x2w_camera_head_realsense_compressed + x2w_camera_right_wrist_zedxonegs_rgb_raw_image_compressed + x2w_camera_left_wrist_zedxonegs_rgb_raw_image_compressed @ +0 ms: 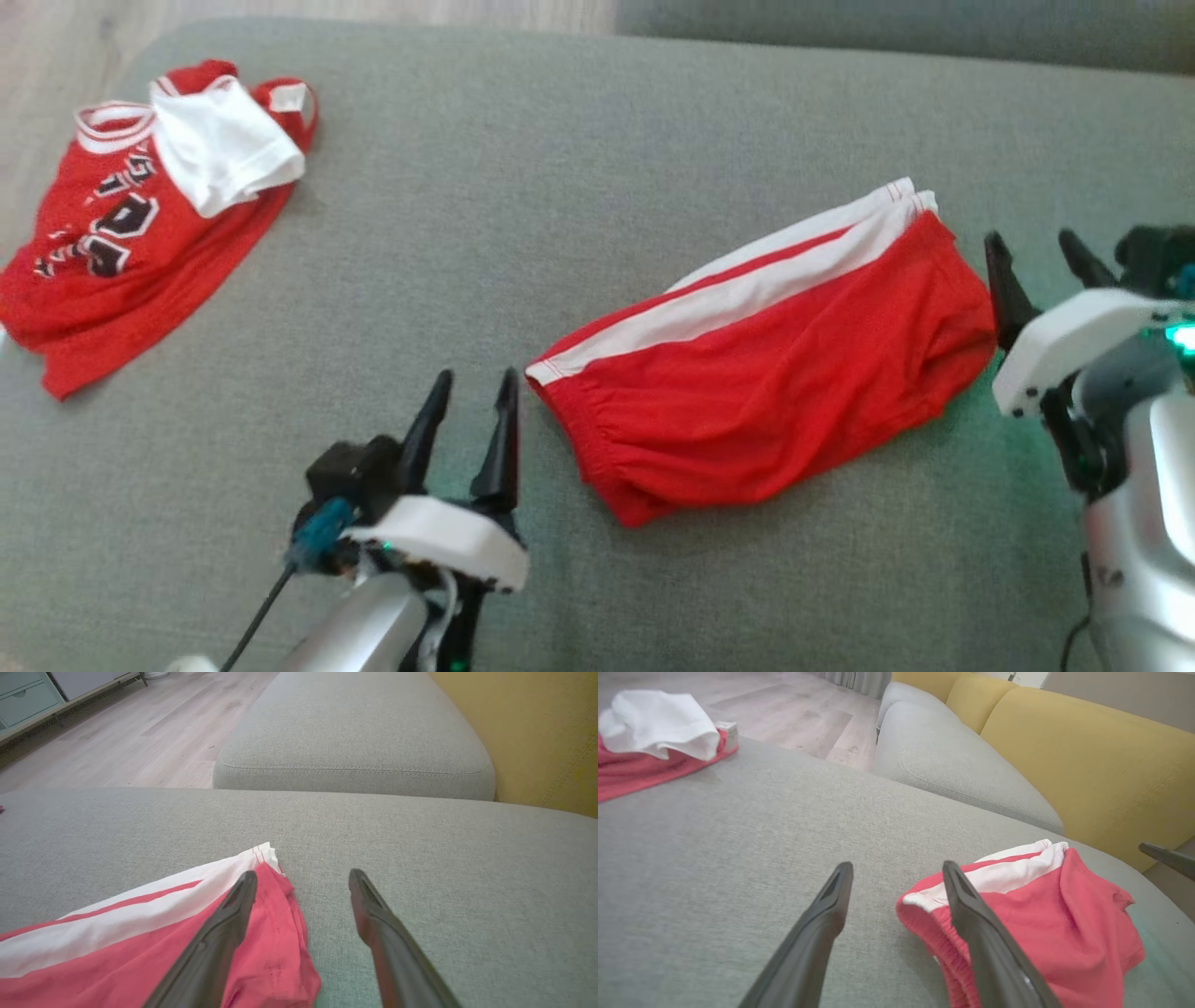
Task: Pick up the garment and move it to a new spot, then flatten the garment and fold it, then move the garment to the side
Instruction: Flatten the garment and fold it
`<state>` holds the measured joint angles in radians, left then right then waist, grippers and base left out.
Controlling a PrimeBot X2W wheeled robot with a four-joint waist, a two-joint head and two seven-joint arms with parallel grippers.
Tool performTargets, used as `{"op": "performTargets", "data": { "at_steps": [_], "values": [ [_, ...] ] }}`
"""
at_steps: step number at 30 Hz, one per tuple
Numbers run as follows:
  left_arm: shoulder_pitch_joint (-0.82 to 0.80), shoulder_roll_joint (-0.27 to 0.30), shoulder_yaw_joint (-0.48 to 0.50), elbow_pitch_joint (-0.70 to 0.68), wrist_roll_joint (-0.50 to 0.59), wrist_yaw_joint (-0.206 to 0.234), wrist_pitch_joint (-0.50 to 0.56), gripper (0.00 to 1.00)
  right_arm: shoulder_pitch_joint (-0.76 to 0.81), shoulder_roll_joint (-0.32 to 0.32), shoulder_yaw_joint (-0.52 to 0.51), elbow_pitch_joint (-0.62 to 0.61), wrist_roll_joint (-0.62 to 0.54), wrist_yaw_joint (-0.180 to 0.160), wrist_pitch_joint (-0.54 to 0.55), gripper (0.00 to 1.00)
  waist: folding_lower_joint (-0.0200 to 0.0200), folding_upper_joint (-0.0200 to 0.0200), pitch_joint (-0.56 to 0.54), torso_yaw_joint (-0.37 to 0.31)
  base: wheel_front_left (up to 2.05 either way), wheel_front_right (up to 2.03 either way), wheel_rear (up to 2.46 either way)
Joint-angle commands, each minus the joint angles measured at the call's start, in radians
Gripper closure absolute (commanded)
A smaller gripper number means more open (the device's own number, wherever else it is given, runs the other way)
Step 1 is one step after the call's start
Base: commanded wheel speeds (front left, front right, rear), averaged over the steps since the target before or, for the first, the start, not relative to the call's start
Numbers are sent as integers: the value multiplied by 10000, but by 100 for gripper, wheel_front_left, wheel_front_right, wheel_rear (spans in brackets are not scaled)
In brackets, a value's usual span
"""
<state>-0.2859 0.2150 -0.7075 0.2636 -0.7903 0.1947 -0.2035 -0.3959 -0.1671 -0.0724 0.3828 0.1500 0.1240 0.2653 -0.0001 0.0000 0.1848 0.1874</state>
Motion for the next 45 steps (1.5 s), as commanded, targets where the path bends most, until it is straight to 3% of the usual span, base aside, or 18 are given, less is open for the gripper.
{"op": "performTargets", "data": {
  "at_steps": [1, 9, 18, 19, 20, 21, 23, 27, 32, 41, 45],
  "values": [
    [-92, 332, 370, -398, 182, 134, -118, 0, -70, 1, 157, -401, 62, 67, 93, 0, 1, 0, -166, 129, 0, 0, 0],
    [577, 1121, 850, -1305, 358, 947, -212, 0, 15, -448, 46, 177, -47, 67, 1153, 0, 1, 0, -101, 671, 0, 0, 0],
    [823, 1250, 1022, -1873, 324, 1199, -265, 0, -250, -712, -239, 1480, -188, 67, 2332, 0, 1, 0, 122, 1195, 0, 0, 0],
    [830, 1250, 1024, -1898, 325, 1214, -268, 0, -248, -659, -249, 1527, -117, 67, 2375, 16, 1, 0, 121, 1205, 0, 0, 0],
    [836, 1257, 1031, -1918, 340, 1236, -275, 0, -239, -610, -238, 1557, -47, 67, 2400, 50, 1, 0, 116, 1200, 0, 0, 0],
    [837, 1272, 1034, -1926, 372, 1267, -284, 0, -228, -567, -212, 1572, 7, 67, 2398, 62, 1, 0, 107, 1180, 0, 0, 0],
    [848, 1294, 1052, -1918, 408, 1322, -298, 0, -223, -463, -154, 1568, 124, 67, 2305, 100, 1, 0, 74, 1091, 0, 0, 0],
    [822, 1362, 1032, -1941, 527, 1352, -321, 0, -315, -236, -301, 1479, 117, 67, 1626, 100, 1, 0, -37, 771, 0, 0, 0],
    [937, 1421, 952, -1948, 554, 1400, -261, 0, -127, 489, -1006, 1224, 81, 67, 679, 100, 1, 0, -367, 48, 0, 0, 0],
    [1251, 1426, 869, -2020, 486, 1465, -228, 0, 1848, 1137, -2043, -201, -198, 67, -204, 100, 1, 0, -925, -1213, 0, 0, 0],
    [1402, 1497, 884, -2086, 471, 1519, -233, 0, 2692, 1163, -1894, -637, 438, 67, -370, 100, 1, 0, -1064, -1626, 0, 0, 0]
  ]
}}
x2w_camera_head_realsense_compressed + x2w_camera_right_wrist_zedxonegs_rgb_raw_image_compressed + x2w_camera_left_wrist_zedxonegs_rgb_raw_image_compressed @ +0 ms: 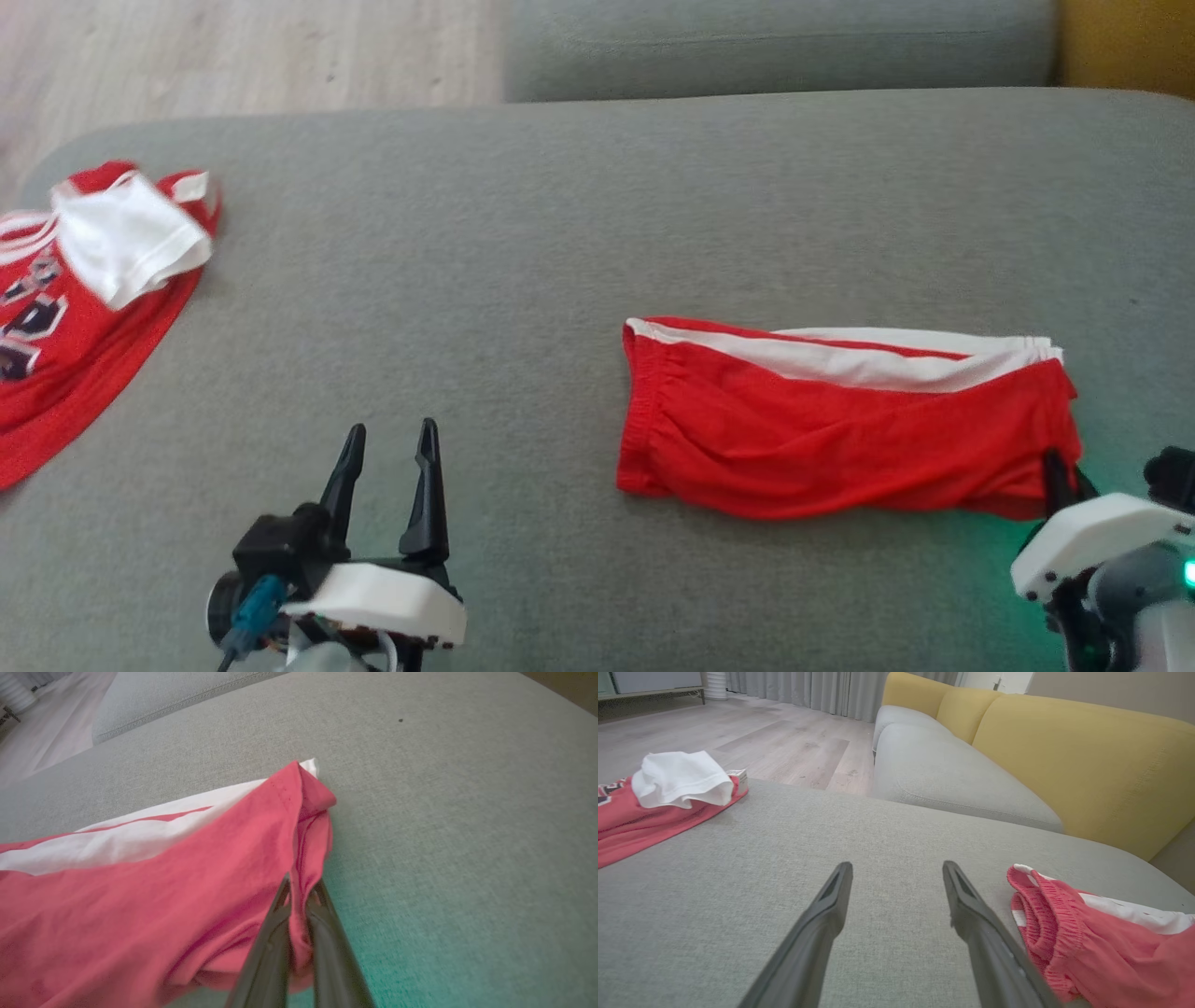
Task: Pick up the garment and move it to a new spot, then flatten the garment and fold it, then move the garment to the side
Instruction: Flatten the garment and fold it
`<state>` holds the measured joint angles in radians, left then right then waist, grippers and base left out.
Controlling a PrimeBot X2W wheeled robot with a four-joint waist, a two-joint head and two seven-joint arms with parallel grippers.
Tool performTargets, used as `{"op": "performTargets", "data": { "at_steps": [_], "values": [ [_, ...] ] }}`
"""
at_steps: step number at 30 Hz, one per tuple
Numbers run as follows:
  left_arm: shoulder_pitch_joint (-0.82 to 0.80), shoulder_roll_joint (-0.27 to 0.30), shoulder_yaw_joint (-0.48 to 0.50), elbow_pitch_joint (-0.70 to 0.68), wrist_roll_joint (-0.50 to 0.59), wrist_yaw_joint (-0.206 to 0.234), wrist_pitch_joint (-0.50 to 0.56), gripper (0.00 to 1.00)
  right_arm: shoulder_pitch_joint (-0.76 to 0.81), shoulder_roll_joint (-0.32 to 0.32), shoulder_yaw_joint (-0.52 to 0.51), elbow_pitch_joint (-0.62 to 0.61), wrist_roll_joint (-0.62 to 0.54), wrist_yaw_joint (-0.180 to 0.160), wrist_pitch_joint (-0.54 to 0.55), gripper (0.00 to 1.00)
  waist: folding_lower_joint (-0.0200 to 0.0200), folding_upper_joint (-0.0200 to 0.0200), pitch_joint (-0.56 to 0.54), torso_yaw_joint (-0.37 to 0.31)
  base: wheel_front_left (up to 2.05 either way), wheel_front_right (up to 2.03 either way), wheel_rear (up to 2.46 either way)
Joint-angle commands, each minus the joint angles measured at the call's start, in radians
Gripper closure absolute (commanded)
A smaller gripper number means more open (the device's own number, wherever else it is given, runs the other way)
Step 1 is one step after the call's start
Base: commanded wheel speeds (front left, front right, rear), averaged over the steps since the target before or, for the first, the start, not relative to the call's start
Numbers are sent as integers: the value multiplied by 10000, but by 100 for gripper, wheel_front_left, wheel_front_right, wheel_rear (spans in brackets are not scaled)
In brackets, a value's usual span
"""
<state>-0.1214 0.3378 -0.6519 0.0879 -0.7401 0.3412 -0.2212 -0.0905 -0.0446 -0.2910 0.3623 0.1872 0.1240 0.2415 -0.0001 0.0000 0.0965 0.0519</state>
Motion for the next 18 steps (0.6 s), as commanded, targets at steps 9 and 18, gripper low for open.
{"op": "performTargets", "data": {
  "at_steps": [9, 18],
  "values": [
    [-204, 313, 169, -396, -10, 42, 59, 0, -183, -58, 453, -551, 291, 67, -387, 100, 1, 0, -330, -148, 0, 0, 0],
    [-112, 200, 110, -308, -83, 40, 26, 0, -1554, -57, 2438, -663, 355, 67, -328, 100, 1, 0, -647, 945, 0, 0, 0]
  ]
}}
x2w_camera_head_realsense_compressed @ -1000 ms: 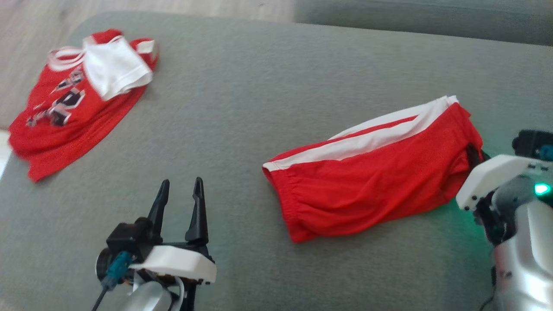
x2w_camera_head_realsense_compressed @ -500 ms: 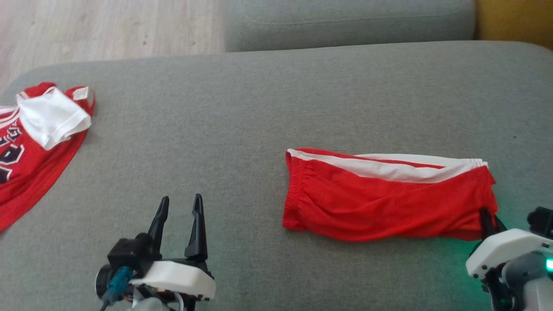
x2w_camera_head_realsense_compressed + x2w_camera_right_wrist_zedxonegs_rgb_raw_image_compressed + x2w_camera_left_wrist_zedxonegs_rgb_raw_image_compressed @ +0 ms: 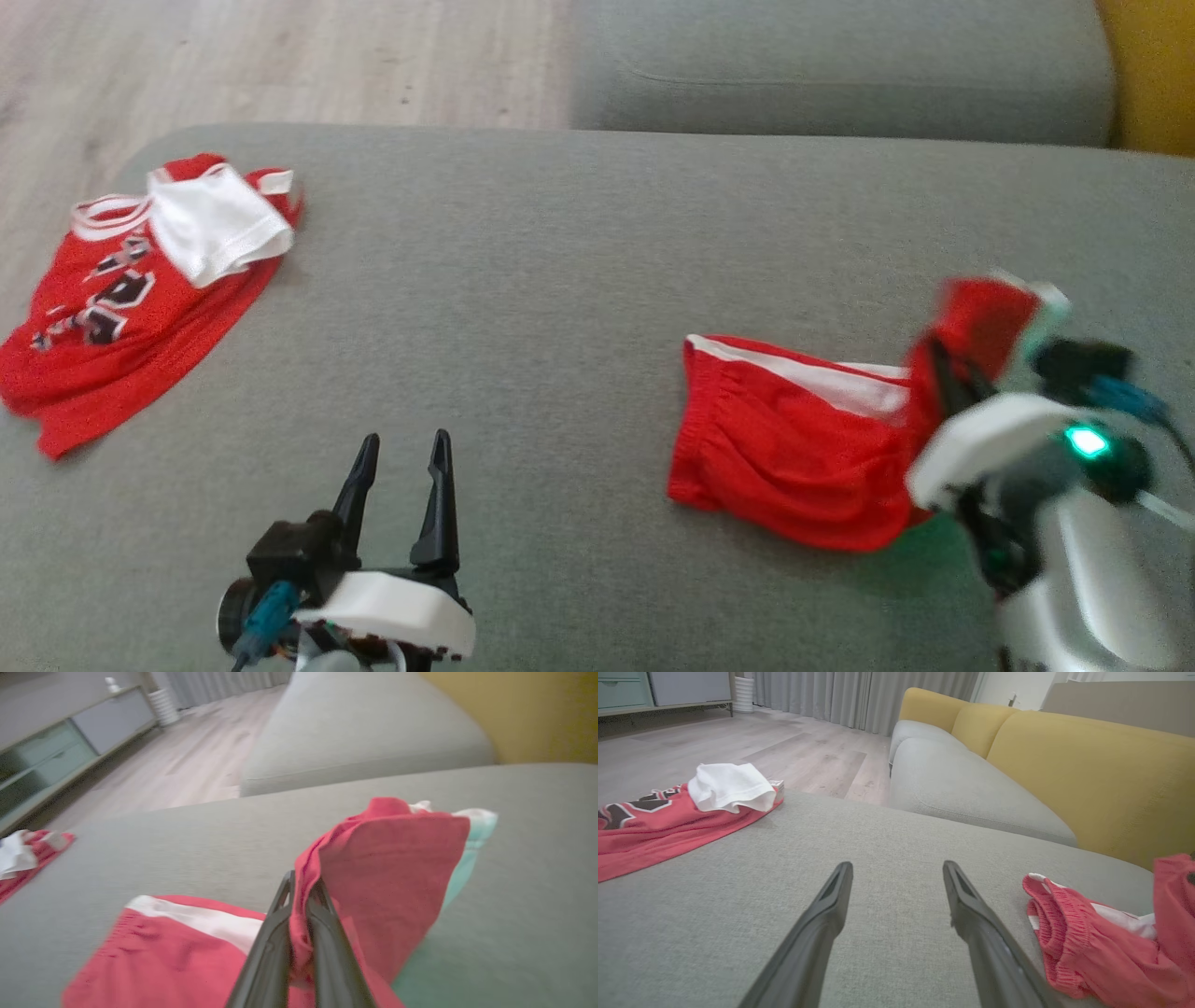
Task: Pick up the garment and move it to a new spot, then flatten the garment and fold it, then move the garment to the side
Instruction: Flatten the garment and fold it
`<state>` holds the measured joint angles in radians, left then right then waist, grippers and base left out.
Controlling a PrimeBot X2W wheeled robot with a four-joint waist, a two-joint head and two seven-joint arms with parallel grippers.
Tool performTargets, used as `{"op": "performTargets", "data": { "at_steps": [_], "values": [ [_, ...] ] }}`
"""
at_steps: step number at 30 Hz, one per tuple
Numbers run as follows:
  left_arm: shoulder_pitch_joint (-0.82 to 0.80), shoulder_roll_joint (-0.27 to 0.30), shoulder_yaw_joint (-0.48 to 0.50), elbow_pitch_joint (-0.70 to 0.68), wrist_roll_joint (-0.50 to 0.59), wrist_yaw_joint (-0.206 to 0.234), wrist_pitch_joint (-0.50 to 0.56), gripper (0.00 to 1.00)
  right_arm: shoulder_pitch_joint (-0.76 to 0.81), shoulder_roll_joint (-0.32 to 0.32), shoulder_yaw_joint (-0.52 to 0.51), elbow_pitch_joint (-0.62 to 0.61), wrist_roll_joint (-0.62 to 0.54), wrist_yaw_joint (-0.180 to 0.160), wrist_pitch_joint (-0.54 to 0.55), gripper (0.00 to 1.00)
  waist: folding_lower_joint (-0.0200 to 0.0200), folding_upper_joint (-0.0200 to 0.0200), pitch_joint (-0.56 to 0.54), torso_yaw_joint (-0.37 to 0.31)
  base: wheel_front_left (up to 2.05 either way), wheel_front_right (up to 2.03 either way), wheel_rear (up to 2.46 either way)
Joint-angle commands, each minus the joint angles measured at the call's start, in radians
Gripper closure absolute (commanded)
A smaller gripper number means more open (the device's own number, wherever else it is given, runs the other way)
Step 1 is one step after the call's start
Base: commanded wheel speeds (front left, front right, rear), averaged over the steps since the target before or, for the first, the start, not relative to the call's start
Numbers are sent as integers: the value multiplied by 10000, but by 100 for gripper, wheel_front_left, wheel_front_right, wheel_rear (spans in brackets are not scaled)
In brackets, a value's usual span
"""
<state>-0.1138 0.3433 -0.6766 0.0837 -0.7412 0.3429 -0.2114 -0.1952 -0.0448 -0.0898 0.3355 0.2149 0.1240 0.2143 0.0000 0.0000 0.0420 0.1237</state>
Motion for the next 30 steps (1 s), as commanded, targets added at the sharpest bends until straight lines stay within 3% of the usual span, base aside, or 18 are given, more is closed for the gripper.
{"op": "performTargets", "data": {
  "at_steps": [1, 5, 9, 15, 16, 17, 18, 30],
  "values": [
    [-181, 136, 355, -260, -78, 18, -79, 0, -652, -56, 849, -371, 200, 67, -49, 100, 0, 0, -124, 329, 0, 0, 0],
    [-135, 93, 289, -226, -101, -8, -76, 0, -1020, -55, 2879, -58, 813, 67, -22, 100, 0, 0, -201, 763, 0, 0, 0],
    [-95, 63, 275, -209, -123, -9, -97, 0, -773, -55, 4258, 336, 971, 67, 246, 100, 0, 0, -208, 970, 0, 0, 0],
    [28, 88, 342, -220, -149, 38, -161, 0, -282, -55, 4846, 387, 892, 67, 351, 100, 0, 0, -218, 966, 0, 0, 0],
    [50, 90, 350, -220, -154, 48, -169, 0, -242, -55, 4862, 352, 871, 67, 318, 82, 0, 0, -220, 939, 0, 0, 0],
    [50, 90, 350, -220, -154, 48, -169, 0, -242, -55, 4862, 352, 871, 67, 318, 82, 0, 0, -220, 939, 0, 0, 0],
    [83, 94, 360, -225, -164, 63, -179, 0, -177, -55, 4895, 245, 848, 67, 204, 0, 0, 0, -220, 863, 0, 0, 0],
    [68, 51, 252, -190, -175, 53, -159, 0, 269, -55, 4772, -763, 830, 67, -420, 0, 0, 0, -284, 524, 0, 0, 0]
  ]
}}
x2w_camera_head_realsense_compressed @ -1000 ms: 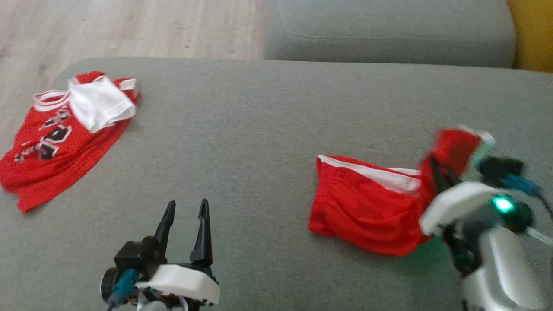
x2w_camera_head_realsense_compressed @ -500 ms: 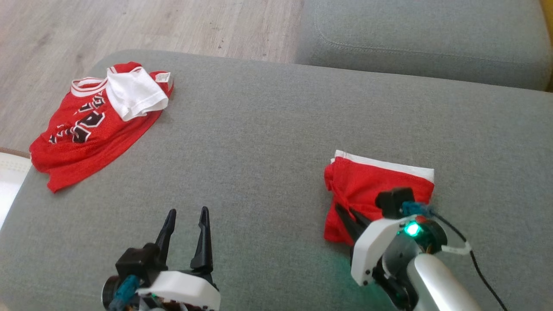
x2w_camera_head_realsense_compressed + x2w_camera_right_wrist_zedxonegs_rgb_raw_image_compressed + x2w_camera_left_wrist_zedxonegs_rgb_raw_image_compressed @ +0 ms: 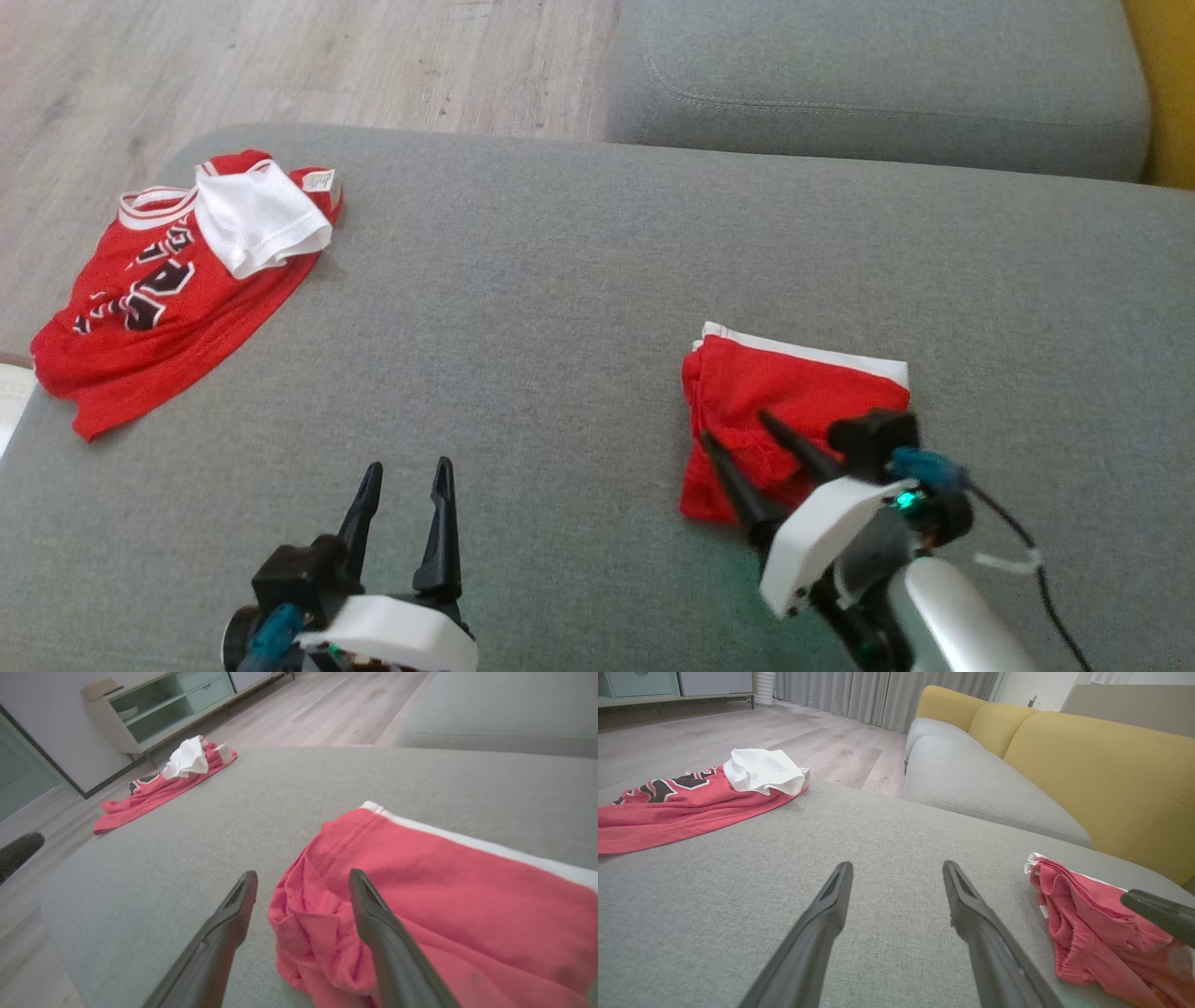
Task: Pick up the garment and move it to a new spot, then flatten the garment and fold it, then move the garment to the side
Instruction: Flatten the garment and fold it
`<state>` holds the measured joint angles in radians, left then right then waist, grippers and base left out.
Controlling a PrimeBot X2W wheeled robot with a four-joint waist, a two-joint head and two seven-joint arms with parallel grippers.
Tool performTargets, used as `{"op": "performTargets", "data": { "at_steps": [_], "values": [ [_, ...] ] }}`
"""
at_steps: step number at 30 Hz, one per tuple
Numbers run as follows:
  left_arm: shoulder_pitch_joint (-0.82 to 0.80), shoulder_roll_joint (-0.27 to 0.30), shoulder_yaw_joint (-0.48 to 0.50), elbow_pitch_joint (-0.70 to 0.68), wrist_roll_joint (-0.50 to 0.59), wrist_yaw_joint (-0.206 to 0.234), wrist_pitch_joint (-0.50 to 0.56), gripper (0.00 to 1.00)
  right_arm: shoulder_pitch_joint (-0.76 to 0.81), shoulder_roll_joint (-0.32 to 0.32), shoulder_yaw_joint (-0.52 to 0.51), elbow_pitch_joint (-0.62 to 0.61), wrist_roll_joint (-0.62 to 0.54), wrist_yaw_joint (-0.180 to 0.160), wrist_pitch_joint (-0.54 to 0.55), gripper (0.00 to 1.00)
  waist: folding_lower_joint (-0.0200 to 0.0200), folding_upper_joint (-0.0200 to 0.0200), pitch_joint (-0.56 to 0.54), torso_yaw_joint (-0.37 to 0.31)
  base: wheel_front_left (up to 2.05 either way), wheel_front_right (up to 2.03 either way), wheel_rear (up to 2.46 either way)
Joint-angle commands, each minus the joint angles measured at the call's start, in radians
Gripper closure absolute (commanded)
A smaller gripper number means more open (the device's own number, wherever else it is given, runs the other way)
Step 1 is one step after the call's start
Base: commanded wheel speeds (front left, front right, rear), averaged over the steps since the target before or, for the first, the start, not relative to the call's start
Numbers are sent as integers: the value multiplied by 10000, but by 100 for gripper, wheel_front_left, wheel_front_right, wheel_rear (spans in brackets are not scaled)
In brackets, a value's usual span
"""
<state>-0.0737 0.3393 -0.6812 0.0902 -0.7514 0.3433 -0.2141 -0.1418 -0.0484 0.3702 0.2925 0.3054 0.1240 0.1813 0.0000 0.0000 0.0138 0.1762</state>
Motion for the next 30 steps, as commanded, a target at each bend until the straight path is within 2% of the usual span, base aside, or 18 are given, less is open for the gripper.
{"op": "performTargets", "data": {
  "at_steps": [1, 6, 11, 12, 13, 14, 17, 18, 22, 30],
  "values": [
    [-331, 99, 302, -256, -78, 50, -133, 0, -241, -18, 4, -480, -136, 67, -159, 0, 0, 0, -2, -20, 0, 0, 0],
    [-388, 109, 288, -292, -65, 46, -137, 0, -363, -18, -1113, -872, -725, 67, -371, 0, 0, 0, 94, -7, 0, 0, 0],
    [-467, 73, 280, -286, -61, 18, -156, 0, -769, -21, -1586, -424, -1812, 67, -76, 0, 0, 0, 283, 116, 0, 0, 0],
    [-485, 66, 282, -273, -63, 8, -161, 0, -852, -27, -1560, -231, -1980, 67, -45, 9, 0, 0, 316, 144, 0, 0, 0],
    [-500, 59, 284, -257, -65, 0, -166, 0, -914, -39, -1476, 1, -2054, 67, -14, 50, 0, 0, 342, 173, 0, 0, 0],
    [-517, 51, 283, -239, -66, -10, -170, 0, -960, -78, -1312, 232, -2097, 67, -5, 68, 0, 0, 366, 209, 0, 0, 0],
    [-562, 27, 286, -190, -68, -21, -182, 0, -974, -173, -780, 852, -2030, 67, -39, 96, 0, 0, 407, 312, 0, 0, 0],
    [-568, 24, 296, -180, -71, -16, -187, 0, -943, -171, -618, 983, -1971, 67, -64, 100, 0, 0, 407, 334, 0, 0, 0],
    [-563, 51, 329, -176, -82, -8, -203, 0, -731, -149, 84, 1151, -1688, 67, -230, 100, 0, 0, 415, 384, 0, 0, 0],
    [-541, 107, 385, -232, -86, 44, -227, 0, -322, -117, 1311, 683, -1356, 67, -323, 100, 0, 0, 467, 325, 0, 0, 0]
  ]
}}
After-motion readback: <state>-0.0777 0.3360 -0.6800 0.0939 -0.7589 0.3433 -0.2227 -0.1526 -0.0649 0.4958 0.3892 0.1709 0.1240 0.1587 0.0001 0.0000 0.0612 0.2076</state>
